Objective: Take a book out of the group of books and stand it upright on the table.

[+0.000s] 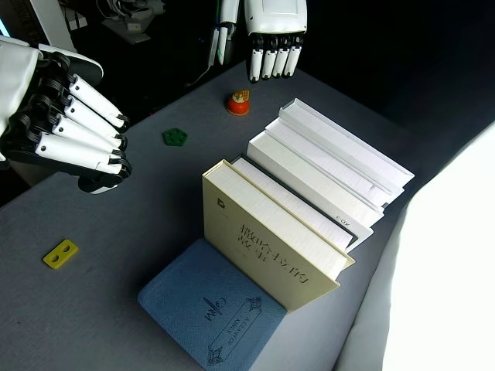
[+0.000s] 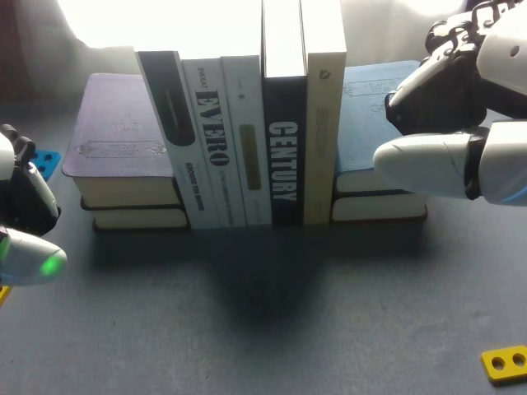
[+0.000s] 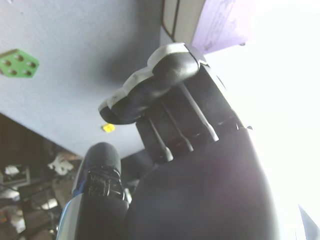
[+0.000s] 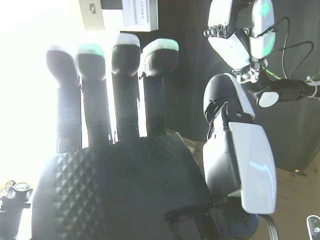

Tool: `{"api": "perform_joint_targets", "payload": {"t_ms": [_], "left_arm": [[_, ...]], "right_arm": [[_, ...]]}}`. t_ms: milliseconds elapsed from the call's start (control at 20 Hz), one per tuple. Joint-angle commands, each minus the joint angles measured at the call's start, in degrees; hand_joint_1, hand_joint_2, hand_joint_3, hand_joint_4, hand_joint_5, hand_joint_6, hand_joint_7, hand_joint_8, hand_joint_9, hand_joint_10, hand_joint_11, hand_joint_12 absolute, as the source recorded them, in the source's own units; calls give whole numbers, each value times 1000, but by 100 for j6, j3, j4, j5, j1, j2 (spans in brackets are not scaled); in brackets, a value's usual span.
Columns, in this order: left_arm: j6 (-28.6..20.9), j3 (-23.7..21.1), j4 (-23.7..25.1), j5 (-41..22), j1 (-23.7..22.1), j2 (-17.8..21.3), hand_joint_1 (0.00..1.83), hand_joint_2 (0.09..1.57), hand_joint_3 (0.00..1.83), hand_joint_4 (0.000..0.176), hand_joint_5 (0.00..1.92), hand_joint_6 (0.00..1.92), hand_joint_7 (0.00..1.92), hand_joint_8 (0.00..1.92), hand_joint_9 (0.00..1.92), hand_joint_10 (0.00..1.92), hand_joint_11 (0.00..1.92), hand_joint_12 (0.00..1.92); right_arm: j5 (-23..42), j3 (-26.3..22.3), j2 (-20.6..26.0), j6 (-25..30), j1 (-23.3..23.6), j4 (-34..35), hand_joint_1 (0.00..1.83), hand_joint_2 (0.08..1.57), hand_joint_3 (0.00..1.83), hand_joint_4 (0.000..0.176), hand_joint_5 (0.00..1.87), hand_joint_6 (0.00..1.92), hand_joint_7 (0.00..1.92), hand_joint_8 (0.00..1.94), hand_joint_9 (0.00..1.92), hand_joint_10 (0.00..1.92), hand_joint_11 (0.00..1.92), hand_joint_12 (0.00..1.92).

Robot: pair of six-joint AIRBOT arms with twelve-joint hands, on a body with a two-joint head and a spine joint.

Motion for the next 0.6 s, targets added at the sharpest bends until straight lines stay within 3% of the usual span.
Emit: {"api": "perform_joint_targets", "payload": {"t_ms": [0,100,150,350,500,550], "left_arm": [[-4,-20,51,411,-39,42,16,1255,207,18,82,29,115,38,104,113,0,538],[-4,-22,51,410,-39,45,0,1343,28,13,96,4,123,1,141,22,0,536],[-4,-34,51,410,-50,44,0,1347,16,18,91,10,113,10,100,13,0,407],[-4,-86,51,410,-56,53,108,1355,6,16,119,10,109,2,105,7,0,442],[-4,-62,51,410,-53,57,186,1362,4,12,120,4,105,1,102,3,0,474],[-4,-72,51,411,-42,66,187,1363,4,12,119,3,104,1,103,3,0,479]], "right_arm": [[650,-25,34,16,94,62,24,1130,243,0,1,116,9,70,0,49,0,72],[652,-26,34,16,91,74,0,1215,46,0,18,4,30,3,3,6,0,0],[656,-29,34,17,91,89,0,1241,20,0,0,0,6,1,7,3,0,0],[686,-28,35,4,77,93,2,1242,16,0,51,20,26,8,10,4,11,7],[876,-38,-10,-870,-19,804,12,1256,16,0,53,18,26,5,9,3,1,1],[985,-57,-48,-1595,-59,1333,9,1257,16,0,53,17,27,5,8,2,0,0]]}}
